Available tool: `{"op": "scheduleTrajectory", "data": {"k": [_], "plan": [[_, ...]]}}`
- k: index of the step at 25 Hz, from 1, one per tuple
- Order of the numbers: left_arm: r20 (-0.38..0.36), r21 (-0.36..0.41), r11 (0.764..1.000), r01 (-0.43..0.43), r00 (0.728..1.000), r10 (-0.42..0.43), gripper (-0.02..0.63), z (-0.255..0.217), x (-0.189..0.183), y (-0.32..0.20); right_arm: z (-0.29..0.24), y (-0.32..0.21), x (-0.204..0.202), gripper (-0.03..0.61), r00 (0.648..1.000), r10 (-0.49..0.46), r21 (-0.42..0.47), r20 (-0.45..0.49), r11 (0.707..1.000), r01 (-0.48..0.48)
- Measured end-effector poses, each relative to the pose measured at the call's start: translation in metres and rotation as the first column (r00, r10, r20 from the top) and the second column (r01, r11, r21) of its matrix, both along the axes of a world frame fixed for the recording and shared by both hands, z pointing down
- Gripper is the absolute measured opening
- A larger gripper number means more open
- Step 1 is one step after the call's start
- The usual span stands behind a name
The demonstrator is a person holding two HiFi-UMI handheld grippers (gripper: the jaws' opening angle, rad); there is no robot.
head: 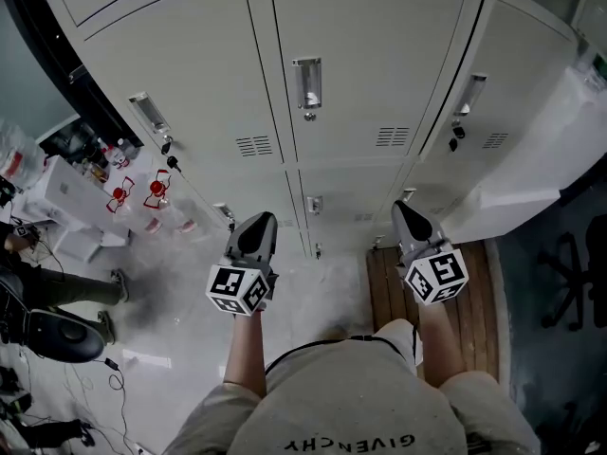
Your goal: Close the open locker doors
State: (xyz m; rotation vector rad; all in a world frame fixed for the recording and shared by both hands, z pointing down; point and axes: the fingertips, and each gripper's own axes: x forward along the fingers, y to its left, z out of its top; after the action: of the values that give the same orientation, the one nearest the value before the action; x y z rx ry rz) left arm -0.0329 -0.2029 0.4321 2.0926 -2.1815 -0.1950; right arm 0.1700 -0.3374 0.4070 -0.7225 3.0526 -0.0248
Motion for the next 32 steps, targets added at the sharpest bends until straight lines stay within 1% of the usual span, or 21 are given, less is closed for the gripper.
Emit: {"op": "scheduleTrajectory", "data": {"k": [15,32], "plan": [[-0.005,-0.006,1.000,-0.014,1.000,0.014,0.017,0.001,0.003,-0.003,0.001,0.001,0.002,-0.002,1.000,0.008,-0.008,0.003,1.000,-0.008],[-0.016,-0.029,1.000,-0.010,1.000,0.009,0.017,0.012,0.002,-0.004,0.019,0.000,0.004,-0.002,1.000,0.016,-0.040,-0.019,0.999,-0.017]]}}
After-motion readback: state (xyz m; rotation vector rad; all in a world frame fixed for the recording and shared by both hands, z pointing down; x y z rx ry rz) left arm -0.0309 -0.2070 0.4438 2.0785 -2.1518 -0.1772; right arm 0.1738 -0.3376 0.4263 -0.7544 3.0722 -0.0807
